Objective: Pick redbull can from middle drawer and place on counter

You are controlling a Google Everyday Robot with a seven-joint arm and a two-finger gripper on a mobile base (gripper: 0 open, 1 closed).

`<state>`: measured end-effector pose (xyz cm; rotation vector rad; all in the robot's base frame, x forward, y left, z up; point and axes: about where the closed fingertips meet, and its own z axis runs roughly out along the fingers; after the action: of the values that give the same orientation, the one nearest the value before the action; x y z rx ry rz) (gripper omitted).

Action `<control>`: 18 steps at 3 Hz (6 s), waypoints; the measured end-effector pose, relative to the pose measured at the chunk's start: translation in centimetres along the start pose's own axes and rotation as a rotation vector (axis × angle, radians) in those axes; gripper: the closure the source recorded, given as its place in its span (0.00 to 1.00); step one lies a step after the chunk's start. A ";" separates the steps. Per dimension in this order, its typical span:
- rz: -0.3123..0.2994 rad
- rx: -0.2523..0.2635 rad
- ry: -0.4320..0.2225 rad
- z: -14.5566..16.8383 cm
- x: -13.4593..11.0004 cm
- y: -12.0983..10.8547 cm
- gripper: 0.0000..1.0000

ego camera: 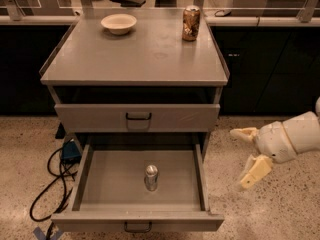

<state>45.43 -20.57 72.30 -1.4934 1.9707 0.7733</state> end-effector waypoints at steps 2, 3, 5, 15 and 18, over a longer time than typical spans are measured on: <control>0.034 0.116 -0.043 5.1 -0.1 -1.2 0.00; 0.034 0.116 -0.043 5.1 -0.1 -1.2 0.00; -0.020 0.238 -0.064 9.3 2.0 -2.1 0.00; 0.040 0.027 -0.168 27.8 4.4 1.9 0.00; -0.166 0.107 -0.418 31.2 1.0 0.1 0.00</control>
Offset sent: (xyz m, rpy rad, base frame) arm 0.0002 0.0311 -0.0252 0.0286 -0.0168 -0.0516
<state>47.53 1.33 50.14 -1.2895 1.5344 0.8169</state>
